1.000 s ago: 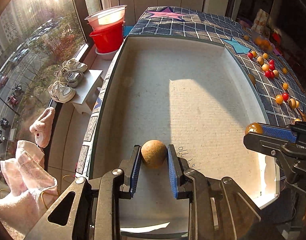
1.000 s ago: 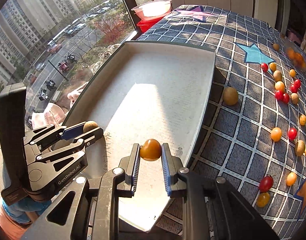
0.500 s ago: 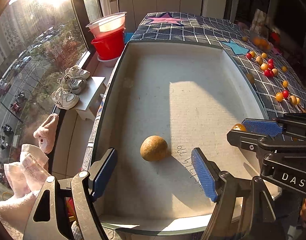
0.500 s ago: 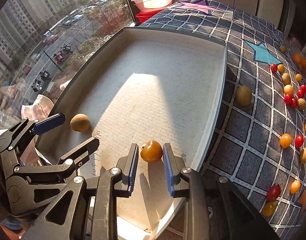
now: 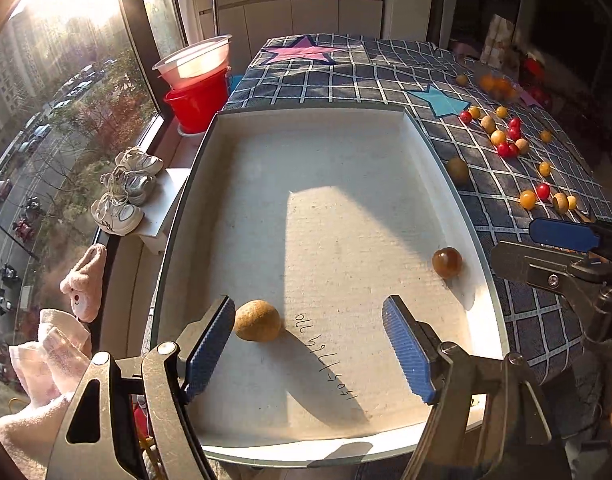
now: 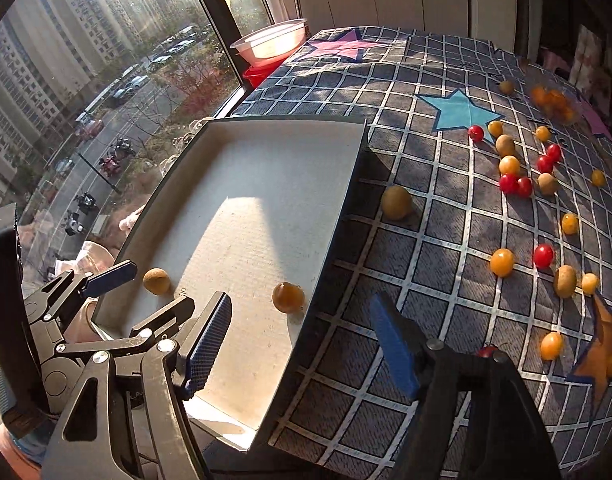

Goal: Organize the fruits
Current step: 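Move both open tools back over the fruits on the cloth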

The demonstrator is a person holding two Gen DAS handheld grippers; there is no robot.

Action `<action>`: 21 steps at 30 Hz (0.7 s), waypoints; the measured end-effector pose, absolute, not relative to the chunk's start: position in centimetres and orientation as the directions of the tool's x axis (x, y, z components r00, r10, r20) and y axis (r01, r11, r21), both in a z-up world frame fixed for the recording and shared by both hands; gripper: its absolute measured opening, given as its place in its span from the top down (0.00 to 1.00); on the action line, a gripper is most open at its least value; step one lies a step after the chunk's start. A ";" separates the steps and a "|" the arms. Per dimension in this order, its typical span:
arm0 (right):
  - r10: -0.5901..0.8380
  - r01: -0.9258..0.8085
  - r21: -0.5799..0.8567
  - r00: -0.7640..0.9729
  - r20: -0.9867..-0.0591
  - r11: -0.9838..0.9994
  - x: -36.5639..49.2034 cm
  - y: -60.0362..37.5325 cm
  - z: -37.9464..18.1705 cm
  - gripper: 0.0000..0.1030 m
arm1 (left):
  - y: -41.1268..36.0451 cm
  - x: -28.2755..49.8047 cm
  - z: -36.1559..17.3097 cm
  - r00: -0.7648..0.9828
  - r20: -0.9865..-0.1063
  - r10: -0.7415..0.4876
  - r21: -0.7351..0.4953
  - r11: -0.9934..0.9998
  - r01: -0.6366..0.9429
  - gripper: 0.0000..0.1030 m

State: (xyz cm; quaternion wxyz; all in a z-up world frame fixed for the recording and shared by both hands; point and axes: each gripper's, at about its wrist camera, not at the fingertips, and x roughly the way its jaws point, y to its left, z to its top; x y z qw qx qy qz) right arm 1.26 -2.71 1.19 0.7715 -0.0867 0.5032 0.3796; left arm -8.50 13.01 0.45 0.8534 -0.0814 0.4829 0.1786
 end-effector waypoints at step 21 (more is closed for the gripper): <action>0.348 -0.326 0.235 0.350 -0.870 0.916 7.1 -22.5 -1.2 0.26 | 1.2 0.1 2.3 0.500 -0.857 0.121 0.040 0.985 -0.169 0.25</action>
